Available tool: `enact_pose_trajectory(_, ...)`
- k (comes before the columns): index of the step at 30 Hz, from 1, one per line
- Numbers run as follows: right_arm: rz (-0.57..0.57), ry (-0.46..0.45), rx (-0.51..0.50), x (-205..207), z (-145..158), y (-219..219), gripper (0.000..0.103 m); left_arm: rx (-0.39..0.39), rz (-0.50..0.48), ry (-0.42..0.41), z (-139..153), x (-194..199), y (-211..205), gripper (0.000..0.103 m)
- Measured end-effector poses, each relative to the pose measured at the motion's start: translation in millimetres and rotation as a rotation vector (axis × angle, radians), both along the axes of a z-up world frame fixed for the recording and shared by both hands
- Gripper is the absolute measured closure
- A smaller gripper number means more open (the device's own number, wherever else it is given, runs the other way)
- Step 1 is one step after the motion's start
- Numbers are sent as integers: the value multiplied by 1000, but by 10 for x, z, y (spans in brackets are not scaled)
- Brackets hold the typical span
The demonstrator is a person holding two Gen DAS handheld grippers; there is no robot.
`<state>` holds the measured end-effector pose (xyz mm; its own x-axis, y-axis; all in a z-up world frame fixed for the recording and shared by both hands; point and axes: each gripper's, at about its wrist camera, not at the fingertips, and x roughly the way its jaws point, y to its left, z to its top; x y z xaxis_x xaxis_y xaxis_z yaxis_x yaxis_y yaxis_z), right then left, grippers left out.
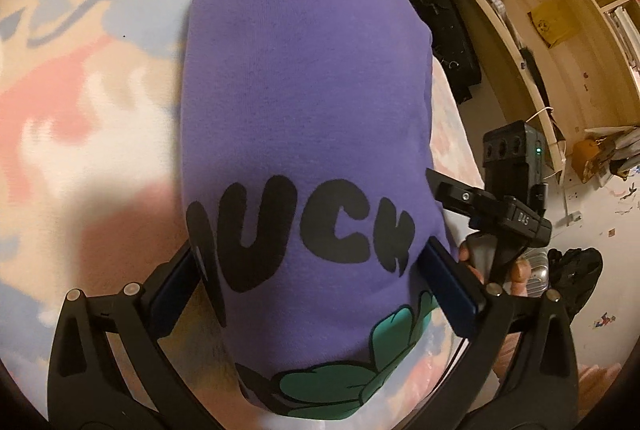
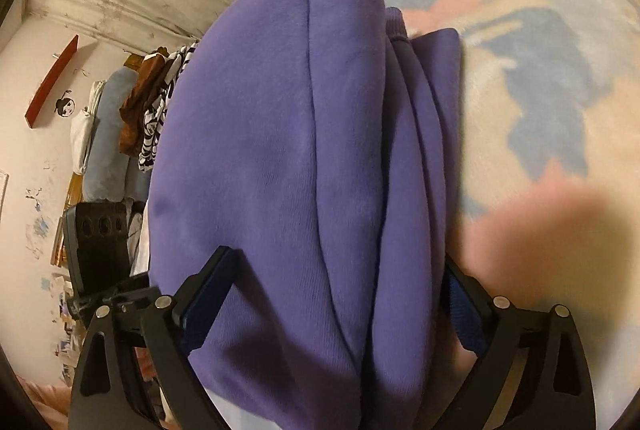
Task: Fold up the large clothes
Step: 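Grasp the folded hoodie bundle from both sides with both grippers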
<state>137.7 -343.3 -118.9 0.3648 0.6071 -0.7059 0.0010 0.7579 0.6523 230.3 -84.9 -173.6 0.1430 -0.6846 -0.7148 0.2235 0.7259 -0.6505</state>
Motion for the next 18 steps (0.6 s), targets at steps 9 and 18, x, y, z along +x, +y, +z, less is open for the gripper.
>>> enact_pose_trajectory(9,18,-14,23,197,-142,-2,7,-91,23,22,-158,-33,44,0)
enact_pose_trajectory(18,21,-123,-48,107,21,29,59,61,57,-76,142,-171,-175,10)
